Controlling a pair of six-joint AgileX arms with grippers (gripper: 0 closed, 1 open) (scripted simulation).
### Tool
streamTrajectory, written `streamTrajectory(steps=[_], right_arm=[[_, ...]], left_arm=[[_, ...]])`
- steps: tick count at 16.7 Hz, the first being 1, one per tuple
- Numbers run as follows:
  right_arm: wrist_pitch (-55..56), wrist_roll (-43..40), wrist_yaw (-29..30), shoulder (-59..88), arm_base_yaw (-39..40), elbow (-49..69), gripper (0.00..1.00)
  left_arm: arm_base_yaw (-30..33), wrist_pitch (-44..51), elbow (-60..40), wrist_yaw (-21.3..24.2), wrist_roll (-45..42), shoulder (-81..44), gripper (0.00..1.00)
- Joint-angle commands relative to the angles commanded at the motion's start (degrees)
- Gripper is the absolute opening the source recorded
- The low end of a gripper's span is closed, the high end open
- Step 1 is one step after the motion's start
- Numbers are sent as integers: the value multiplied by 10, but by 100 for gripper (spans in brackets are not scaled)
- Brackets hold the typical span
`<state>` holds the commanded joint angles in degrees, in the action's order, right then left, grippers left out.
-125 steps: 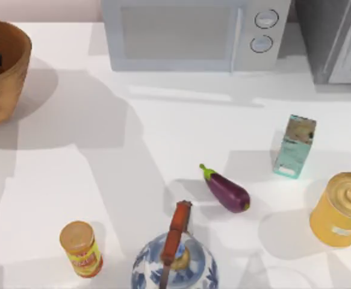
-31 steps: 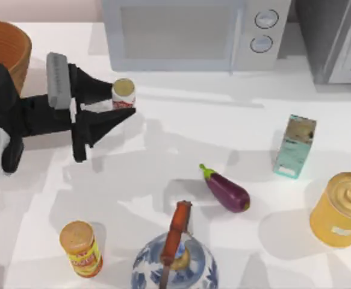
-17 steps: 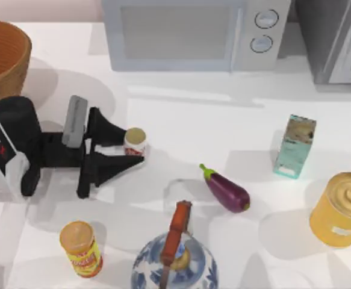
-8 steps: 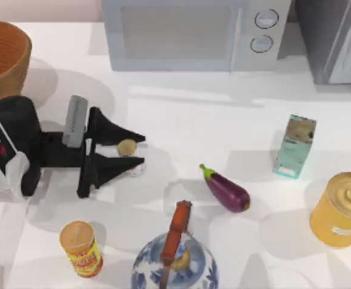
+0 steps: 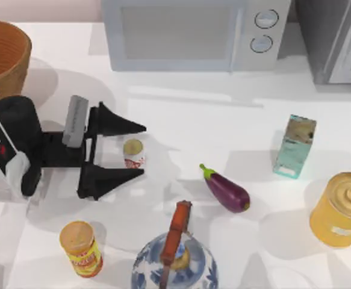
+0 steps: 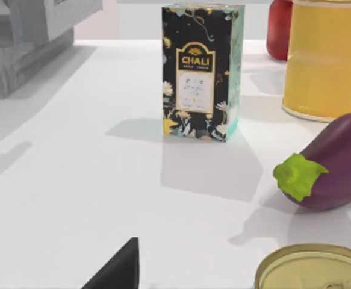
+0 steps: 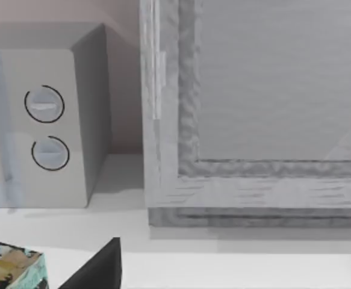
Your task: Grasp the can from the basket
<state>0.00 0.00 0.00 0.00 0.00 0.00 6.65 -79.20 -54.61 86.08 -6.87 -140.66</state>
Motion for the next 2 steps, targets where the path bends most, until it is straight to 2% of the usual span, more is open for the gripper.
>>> streamTrajectory(steps=[2], right_arm=[[0,0,0,0,0,0,100]], left_arm=[[0,0,0,0,0,0,100]])
